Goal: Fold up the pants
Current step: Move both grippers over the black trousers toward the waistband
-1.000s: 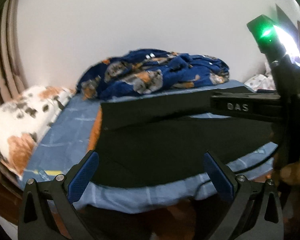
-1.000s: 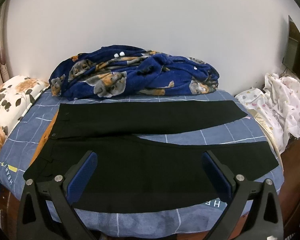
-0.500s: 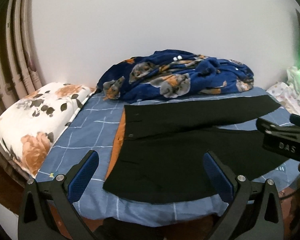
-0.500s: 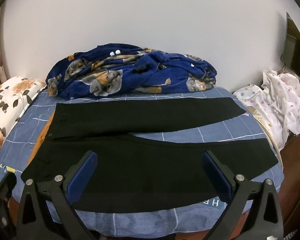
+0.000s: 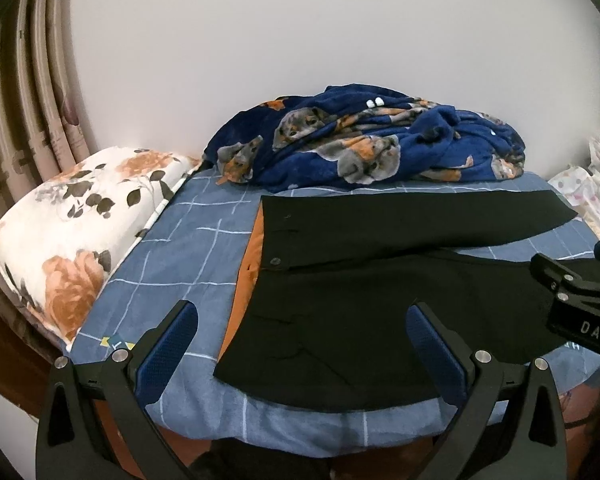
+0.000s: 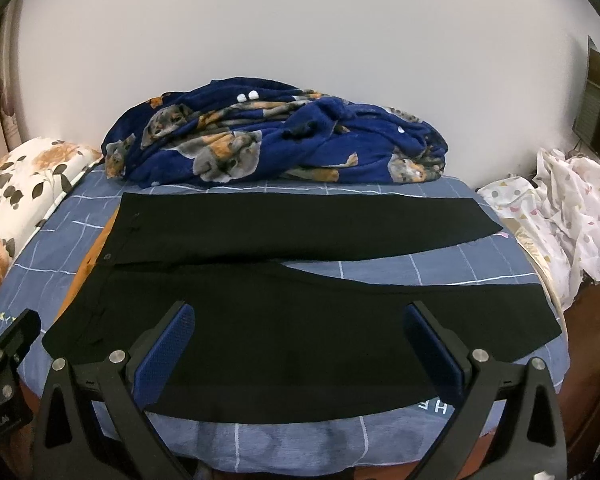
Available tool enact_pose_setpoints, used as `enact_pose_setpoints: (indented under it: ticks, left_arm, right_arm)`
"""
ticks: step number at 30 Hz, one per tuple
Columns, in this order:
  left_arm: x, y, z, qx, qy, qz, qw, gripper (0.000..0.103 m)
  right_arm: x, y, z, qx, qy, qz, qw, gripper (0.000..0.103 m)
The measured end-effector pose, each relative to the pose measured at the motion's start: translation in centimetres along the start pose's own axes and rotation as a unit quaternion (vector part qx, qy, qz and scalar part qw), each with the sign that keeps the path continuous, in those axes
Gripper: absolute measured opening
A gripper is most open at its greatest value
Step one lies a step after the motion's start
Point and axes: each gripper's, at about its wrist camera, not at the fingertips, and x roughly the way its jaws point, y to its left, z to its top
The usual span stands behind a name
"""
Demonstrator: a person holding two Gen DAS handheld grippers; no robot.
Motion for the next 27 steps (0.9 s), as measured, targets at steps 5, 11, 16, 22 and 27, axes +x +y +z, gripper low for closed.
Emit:
enact_pose_setpoints:
  ticks: [5,11,16,22,27]
  left_arm:
    - [0.7,0.5,0.2,-0.007,0.007,-0.001,0.9999,0.103]
    - [1.4,0.8,0.5,-0.008,0.011,0.000,0.9999,0.103]
    - [2.2,1.0,0.9,-0.006,0.012,0.001,0.9999,0.103]
    - [4.4,1.9,1.7,-0.001,0.027,-0.013,0.9995,0.103]
    - [7.9,3.7,2.9,0.014,0.031,-0.041,0.9986,0.103]
  right_arm:
    - [0.3,0.1,0.0,-0.001,0.002,0.001,1.000,0.103]
    - [0.9,0.1,-0.4,0.001,0.010,0.008,1.000,0.103]
    - [1.6,0.5,-0.5,-0.001,0.016,0.009,1.000,0.103]
    - [2.2,0.9,-0.3,-0.007,0.021,0.008,1.000,0.103]
    - [3.2,1.5,-0.1,-0.017,0.032,0.006,0.999,0.103]
